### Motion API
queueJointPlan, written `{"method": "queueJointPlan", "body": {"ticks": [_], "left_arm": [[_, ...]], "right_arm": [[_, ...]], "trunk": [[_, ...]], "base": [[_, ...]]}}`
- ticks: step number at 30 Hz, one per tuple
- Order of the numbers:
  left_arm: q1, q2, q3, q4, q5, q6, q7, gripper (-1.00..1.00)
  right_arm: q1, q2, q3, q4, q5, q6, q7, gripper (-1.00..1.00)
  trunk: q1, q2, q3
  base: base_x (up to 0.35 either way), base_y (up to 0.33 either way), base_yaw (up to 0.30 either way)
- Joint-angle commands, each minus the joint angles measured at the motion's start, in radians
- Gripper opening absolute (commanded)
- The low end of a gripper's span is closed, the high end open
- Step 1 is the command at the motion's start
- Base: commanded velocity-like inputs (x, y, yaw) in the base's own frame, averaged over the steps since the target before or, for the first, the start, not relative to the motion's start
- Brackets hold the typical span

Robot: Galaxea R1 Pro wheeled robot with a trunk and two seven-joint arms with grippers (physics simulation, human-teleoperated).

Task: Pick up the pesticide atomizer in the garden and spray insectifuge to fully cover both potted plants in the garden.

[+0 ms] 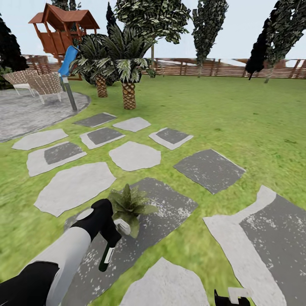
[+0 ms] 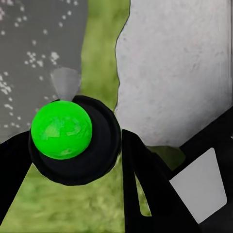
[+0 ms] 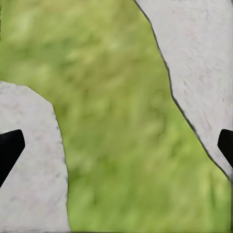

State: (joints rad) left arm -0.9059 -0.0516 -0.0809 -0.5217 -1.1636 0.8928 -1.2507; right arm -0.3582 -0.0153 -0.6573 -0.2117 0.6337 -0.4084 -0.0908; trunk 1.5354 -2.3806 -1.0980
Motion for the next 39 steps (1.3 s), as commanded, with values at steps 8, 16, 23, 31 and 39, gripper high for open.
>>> {"method": "queueJointPlan", "body": {"ticks": [8,16,23,31,39], "left_arm": [[0.005,0.000,0.006,0.008,-0.011,0.010,0.005,-1.00],[0.042,-0.022,0.107,0.012,0.005,0.011,0.156,-1.00],[0.041,-0.027,0.122,-0.005,0.050,0.011,0.200,-1.00],[0.041,-0.028,0.121,-0.006,0.053,0.011,0.201,-1.00],[0.041,-0.028,0.121,-0.006,0.053,0.011,0.201,-1.00]], "right_arm": [[-0.001,-0.001,-0.007,0.002,0.011,-0.004,-0.004,1.00],[-0.001,-0.002,-0.007,0.001,0.012,-0.004,-0.004,1.00],[-0.001,-0.002,-0.007,0.001,0.011,-0.004,-0.004,1.00],[-0.001,-0.002,-0.006,0.001,0.011,-0.005,-0.004,1.00],[-0.001,-0.002,-0.006,0.001,0.011,-0.004,-0.004,1.00]], "trunk": [[-0.001,0.000,-0.001],[-0.001,0.000,-0.001],[-0.001,0.000,-0.001],[-0.001,0.000,-0.001],[-0.001,0.000,-0.001]], "base": [[-0.129,-0.159,0.182],[-0.003,-0.005,0.005],[0.000,0.000,0.000],[0.078,-0.032,0.159],[0.272,-0.158,0.052]]}}
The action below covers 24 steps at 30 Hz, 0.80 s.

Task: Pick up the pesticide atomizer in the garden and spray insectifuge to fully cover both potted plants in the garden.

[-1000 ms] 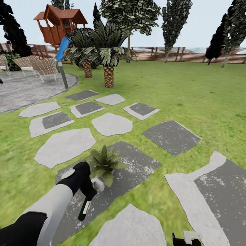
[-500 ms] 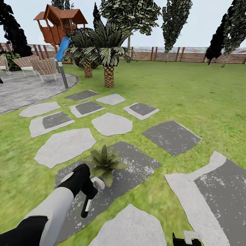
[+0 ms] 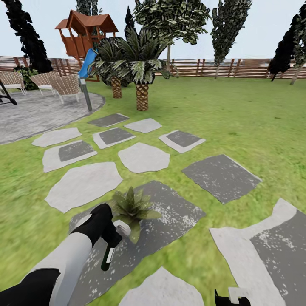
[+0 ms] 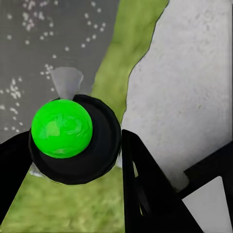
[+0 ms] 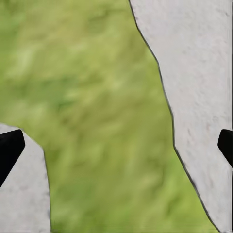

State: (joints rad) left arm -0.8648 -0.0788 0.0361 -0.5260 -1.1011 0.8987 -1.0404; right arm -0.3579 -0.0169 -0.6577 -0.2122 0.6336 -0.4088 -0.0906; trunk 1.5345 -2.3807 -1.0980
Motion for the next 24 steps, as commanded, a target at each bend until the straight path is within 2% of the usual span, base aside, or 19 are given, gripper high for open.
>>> {"method": "queueJointPlan", "body": {"ticks": [1,8,21,24], "left_arm": [[0.000,-0.001,0.004,-0.001,-0.010,0.005,-0.009,-1.00],[0.000,0.001,0.004,0.000,-0.010,0.005,-0.009,-1.00],[0.004,0.000,0.002,0.021,-0.005,0.003,-0.009,-1.00],[0.012,0.000,0.001,0.025,-0.005,0.003,-0.012,-1.00]], "right_arm": [[-0.001,0.000,-0.005,0.002,0.011,-0.004,-0.004,1.00],[-0.001,0.000,-0.005,0.002,0.011,-0.004,-0.004,1.00],[-0.001,0.002,-0.005,0.002,0.011,-0.004,-0.004,1.00],[-0.001,0.001,-0.005,0.002,0.011,-0.004,-0.004,1.00]], "trunk": [[0.000,0.000,-0.001],[0.000,0.000,-0.001],[0.000,0.000,-0.001],[0.000,0.000,-0.001]], "base": [[0.257,-0.173,0.002],[0.075,-0.093,0.043],[0.001,-0.001,0.267],[0.124,-0.075,0.140]]}}
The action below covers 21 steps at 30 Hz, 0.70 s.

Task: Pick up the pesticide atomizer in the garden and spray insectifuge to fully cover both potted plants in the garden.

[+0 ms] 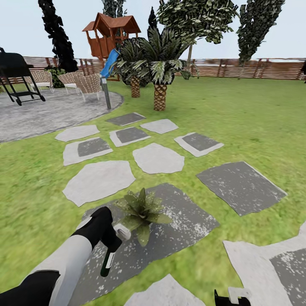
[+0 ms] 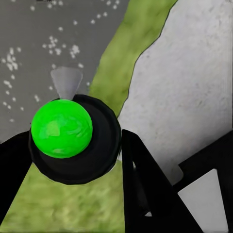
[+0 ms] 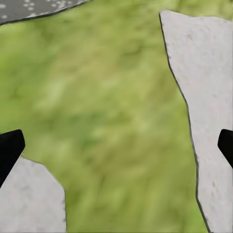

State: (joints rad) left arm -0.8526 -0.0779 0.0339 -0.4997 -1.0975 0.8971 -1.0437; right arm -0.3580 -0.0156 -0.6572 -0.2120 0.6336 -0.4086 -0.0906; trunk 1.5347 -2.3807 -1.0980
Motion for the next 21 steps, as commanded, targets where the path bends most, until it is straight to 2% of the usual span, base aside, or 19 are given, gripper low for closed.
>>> {"method": "queueJointPlan", "body": {"ticks": [1,12,15,21], "left_arm": [[0.000,-0.001,0.004,-0.001,-0.009,0.005,-0.009,-1.00],[0.001,-0.004,-0.002,0.000,-0.009,0.008,-0.018,-1.00],[0.001,-0.004,-0.002,0.000,-0.009,0.008,-0.018,-1.00],[0.001,-0.004,-0.002,-0.001,-0.010,0.008,-0.018,-1.00]], "right_arm": [[-0.001,0.000,-0.006,0.002,0.011,-0.004,-0.004,1.00],[-0.001,0.000,-0.005,0.002,0.011,-0.004,-0.004,1.00],[-0.001,0.000,-0.005,0.002,0.011,-0.004,-0.004,1.00],[-0.001,0.000,-0.005,0.002,0.011,-0.004,-0.004,1.00]], "trunk": [[0.000,0.000,-0.001],[0.000,0.000,-0.001],[0.000,0.000,-0.001],[0.000,0.000,-0.001]], "base": [[0.203,-0.136,0.045],[0.253,-0.167,0.003],[-0.078,-0.234,0.000],[-0.236,-0.207,0.000]]}}
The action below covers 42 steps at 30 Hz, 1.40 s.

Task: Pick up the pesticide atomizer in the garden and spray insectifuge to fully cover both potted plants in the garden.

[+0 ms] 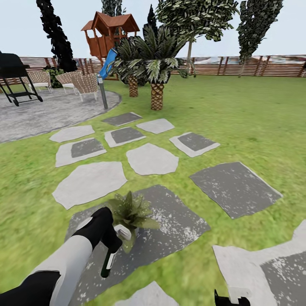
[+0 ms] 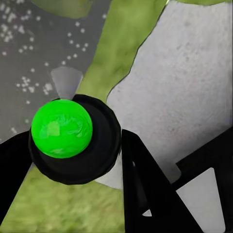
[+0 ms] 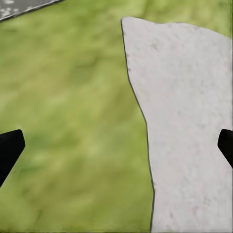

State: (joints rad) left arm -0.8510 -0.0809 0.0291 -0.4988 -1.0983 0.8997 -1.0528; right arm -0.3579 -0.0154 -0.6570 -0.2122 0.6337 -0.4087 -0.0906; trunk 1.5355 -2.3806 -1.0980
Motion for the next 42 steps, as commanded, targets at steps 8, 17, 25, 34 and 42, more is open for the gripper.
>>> {"method": "queueJointPlan", "body": {"ticks": [8,17,25,34,42], "left_arm": [[0.000,0.000,0.003,-0.002,-0.010,0.004,-0.007,-1.00],[0.076,0.014,0.006,-0.012,-0.018,-0.001,0.003,-1.00],[0.097,0.029,0.009,-0.027,-0.011,-0.010,0.005,-1.00],[0.129,0.041,0.014,-0.035,0.046,-0.178,0.056,-1.00],[0.180,0.046,0.172,-0.029,0.048,-0.418,0.138,-1.00]], "right_arm": [[-0.001,0.000,-0.006,0.002,0.011,-0.004,-0.004,1.00],[-0.001,0.000,-0.006,0.002,0.011,-0.004,-0.004,1.00],[-0.001,0.000,-0.006,0.002,0.011,-0.004,-0.004,1.00],[-0.001,-0.001,-0.007,-0.002,0.011,-0.005,-0.004,1.00],[-0.001,-0.002,-0.009,-0.002,0.011,-0.005,-0.006,1.00]], "trunk": [[-0.001,0.000,-0.001],[-0.001,0.000,-0.004],[-0.001,0.000,-0.004],[-0.001,0.000,-0.004],[-0.001,0.000,-0.004]], "base": [[-0.200,-0.154,0.009],[-0.008,-0.006,0.229],[0.000,0.000,0.165],[-0.161,0.000,0.003],[-0.335,0.000,0.000]]}}
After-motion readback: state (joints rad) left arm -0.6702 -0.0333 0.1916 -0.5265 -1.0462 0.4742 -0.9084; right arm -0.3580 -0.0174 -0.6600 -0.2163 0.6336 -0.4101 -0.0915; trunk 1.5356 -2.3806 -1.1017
